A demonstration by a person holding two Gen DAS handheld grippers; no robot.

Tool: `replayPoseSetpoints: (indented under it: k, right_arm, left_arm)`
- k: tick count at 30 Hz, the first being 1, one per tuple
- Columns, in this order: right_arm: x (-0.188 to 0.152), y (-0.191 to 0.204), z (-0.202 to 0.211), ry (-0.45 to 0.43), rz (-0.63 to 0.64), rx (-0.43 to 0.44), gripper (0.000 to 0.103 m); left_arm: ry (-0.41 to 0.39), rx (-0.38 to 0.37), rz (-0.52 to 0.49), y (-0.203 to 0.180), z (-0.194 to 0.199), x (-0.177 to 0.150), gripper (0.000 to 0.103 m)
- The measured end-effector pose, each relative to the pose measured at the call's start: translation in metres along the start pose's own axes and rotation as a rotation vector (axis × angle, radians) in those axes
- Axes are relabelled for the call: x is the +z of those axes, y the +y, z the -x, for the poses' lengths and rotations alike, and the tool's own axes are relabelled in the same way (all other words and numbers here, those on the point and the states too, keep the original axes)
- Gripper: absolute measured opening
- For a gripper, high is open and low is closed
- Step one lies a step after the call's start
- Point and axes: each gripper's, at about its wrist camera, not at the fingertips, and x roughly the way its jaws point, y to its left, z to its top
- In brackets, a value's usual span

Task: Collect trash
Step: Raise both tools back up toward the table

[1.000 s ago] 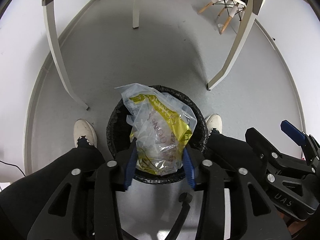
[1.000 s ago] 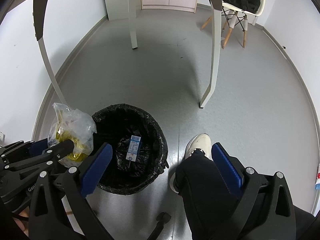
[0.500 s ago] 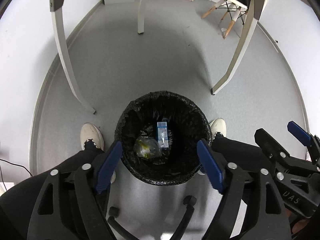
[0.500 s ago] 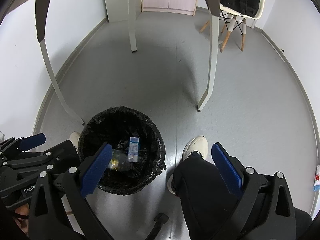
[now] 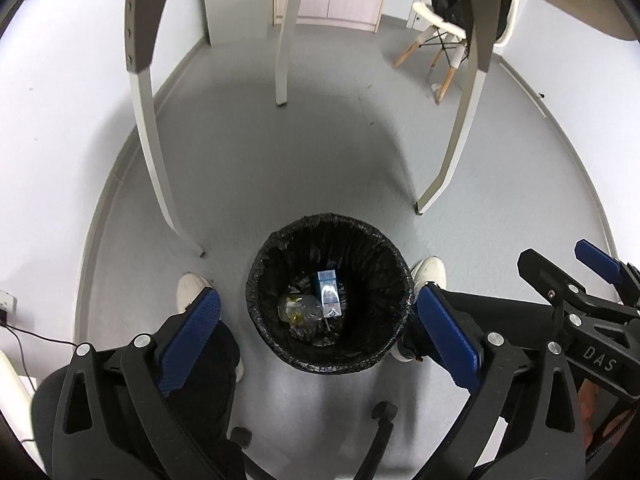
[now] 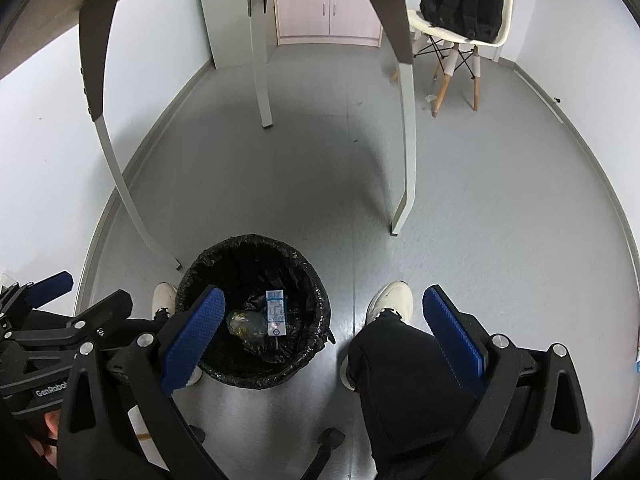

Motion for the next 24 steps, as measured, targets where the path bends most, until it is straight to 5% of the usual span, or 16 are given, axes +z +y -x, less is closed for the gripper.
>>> replayPoseSetpoints:
  k: [24]
  right_arm:
    - [-0.011,-0.008,0.134,-0.161,0.008,0.002,0.095]
  left_arm:
    - [-0.151,-0.014,0.005,-0.002,0.127,-0.016,0.097]
